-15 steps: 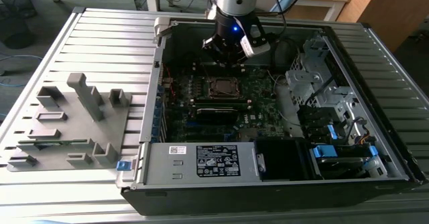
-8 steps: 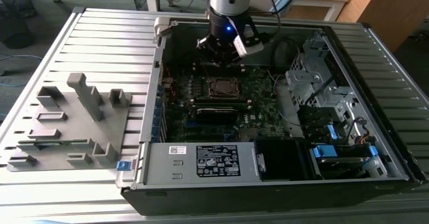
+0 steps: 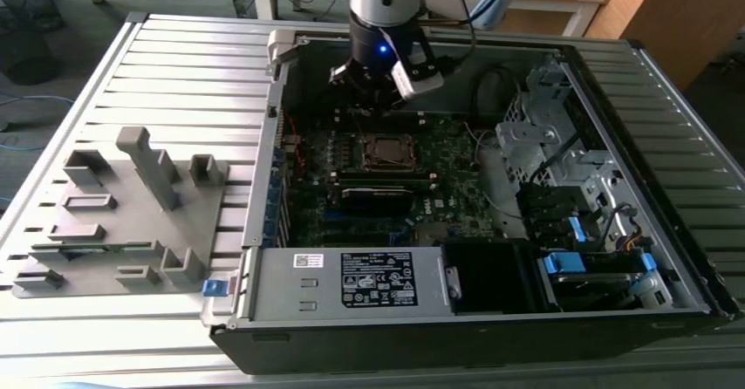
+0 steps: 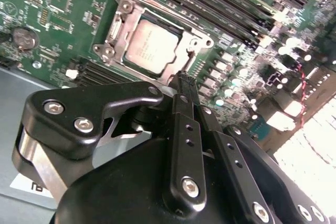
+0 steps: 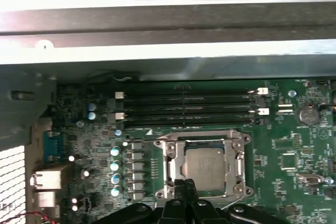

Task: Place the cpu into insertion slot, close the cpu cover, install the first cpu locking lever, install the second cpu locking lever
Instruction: 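Install the first cpu locking lever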

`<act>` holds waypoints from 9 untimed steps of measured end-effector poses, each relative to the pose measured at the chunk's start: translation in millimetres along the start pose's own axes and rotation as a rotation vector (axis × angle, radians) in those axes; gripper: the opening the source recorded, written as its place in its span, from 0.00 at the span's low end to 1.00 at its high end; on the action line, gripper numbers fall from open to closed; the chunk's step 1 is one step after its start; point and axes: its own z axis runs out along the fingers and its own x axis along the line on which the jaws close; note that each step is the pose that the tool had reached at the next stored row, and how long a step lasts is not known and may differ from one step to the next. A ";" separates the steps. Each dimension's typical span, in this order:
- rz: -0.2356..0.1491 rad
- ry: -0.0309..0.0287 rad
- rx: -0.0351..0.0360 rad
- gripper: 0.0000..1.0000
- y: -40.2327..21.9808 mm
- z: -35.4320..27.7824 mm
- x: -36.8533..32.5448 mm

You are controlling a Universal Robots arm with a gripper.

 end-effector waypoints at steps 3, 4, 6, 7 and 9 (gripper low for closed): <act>0.000 0.0000 0.0001 0.10 -0.2 -0.2 4.7; 0.000 0.0000 0.0001 0.10 -0.3 -0.2 6.3; 0.000 0.0000 0.0000 0.10 -0.5 -0.4 9.3; 0.000 0.0001 0.0000 0.10 -0.6 -0.4 10.9; 0.000 0.0000 0.0000 0.10 -0.7 -0.5 14.4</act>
